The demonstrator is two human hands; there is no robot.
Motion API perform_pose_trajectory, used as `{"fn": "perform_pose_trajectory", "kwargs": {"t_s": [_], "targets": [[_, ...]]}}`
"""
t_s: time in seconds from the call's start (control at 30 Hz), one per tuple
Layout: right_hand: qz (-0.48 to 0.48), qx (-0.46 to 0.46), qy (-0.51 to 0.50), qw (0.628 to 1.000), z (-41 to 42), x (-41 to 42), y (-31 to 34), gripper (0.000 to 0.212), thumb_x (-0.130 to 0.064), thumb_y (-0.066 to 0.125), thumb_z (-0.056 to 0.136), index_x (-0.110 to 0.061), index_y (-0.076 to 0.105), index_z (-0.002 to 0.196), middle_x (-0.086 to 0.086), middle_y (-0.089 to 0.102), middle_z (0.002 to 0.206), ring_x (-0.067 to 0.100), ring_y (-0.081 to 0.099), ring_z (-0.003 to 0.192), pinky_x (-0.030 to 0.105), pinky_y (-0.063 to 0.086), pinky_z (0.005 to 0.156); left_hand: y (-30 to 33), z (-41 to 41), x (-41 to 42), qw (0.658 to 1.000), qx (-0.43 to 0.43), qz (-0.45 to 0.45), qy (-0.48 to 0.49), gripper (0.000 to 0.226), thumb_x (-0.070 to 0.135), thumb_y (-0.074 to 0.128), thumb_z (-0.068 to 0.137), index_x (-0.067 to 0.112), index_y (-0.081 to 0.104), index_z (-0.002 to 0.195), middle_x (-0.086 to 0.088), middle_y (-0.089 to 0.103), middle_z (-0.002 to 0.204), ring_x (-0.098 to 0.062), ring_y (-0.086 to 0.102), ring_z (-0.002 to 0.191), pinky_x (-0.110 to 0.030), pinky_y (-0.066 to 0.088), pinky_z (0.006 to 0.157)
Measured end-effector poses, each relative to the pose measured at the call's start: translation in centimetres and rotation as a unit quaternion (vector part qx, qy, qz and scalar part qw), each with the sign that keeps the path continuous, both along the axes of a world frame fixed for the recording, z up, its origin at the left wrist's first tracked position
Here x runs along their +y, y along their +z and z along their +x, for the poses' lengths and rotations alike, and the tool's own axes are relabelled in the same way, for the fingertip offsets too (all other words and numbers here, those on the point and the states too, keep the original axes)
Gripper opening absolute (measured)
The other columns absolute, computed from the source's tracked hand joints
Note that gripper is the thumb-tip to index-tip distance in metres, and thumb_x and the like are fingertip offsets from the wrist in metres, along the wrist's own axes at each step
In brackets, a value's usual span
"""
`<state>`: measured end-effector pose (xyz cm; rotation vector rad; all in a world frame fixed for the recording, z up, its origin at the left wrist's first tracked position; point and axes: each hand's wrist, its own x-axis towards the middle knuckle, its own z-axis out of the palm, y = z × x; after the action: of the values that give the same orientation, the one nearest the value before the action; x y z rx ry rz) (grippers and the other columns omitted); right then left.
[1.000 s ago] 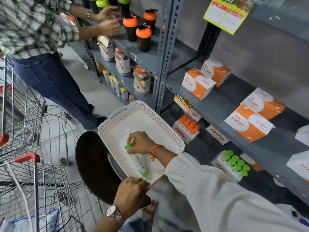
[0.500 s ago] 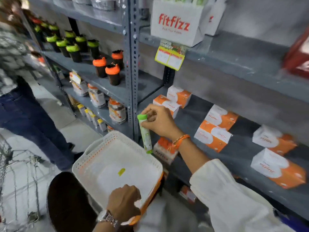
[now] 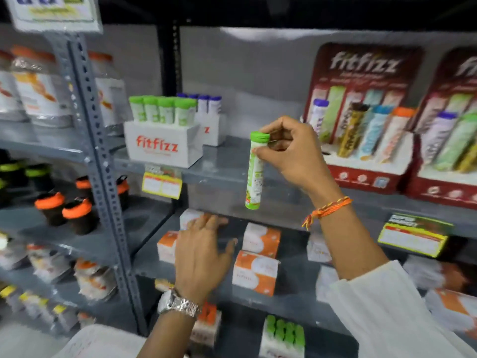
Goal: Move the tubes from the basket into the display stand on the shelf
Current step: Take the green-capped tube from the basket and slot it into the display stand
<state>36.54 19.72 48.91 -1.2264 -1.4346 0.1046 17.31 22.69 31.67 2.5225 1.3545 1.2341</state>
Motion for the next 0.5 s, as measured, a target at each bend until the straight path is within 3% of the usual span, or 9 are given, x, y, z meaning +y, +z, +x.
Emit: {"fn": "perform_pose_trajectory", "kwargs": {"t_s": [0.13,0.27,0.37,0.5], "targets": [[0.058,-0.019,-0.090,0.994,3.3,-2.2,4.2,0.025,-0.003,0.082,0.073,-0.010,0.068,0.092,-0.002,0.072,0.081,0.002,0.066,0.062,0.018,0.054,0.062,4.3,4.4,1.9,0.988,-0.084,0.113,-0.057,0.045,0.037,0.062,0.088,0.015,0.058,0.127,-0.004,0.059,0.128,-0.026,0.053,0.114,-0.038,0.039,0.093],[0.112,-0.038,-0.211,0.970,6.6,-3.1,7.4,0.022,-0.012,0.081,0.069,-0.015,0.069,0.087,-0.003,0.073,0.080,0.013,0.070,0.070,0.028,0.058,0.065,5.9,7.8,4.5,0.984,-0.037,0.128,-0.117,0.048,0.045,0.049,0.099,0.015,0.055,0.135,-0.005,0.053,0.145,-0.028,0.048,0.136,-0.048,0.037,0.115],[0.124,-0.075,-0.277,0.950,8.3,-3.1,8.4,0.020,-0.016,0.081,0.069,-0.015,0.069,0.085,-0.008,0.070,0.075,0.009,0.066,0.065,0.024,0.055,0.063,5.0,8.8,5.7,0.987,-0.001,0.107,-0.121,0.050,0.051,0.042,0.101,0.017,0.057,0.135,-0.004,0.054,0.146,-0.027,0.052,0.131,-0.046,0.039,0.114],[0.115,-0.110,-0.314,0.936,9.9,-2.3,8.0,0.018,-0.012,0.081,0.070,-0.016,0.068,0.082,-0.005,0.070,0.075,0.004,0.061,0.062,0.016,0.051,0.062,3.8,8.7,6.3,0.984,0.051,0.143,-0.091,0.055,0.056,0.039,0.101,0.018,0.055,0.137,-0.002,0.059,0.138,-0.026,0.055,0.123,-0.043,0.039,0.110]]}}
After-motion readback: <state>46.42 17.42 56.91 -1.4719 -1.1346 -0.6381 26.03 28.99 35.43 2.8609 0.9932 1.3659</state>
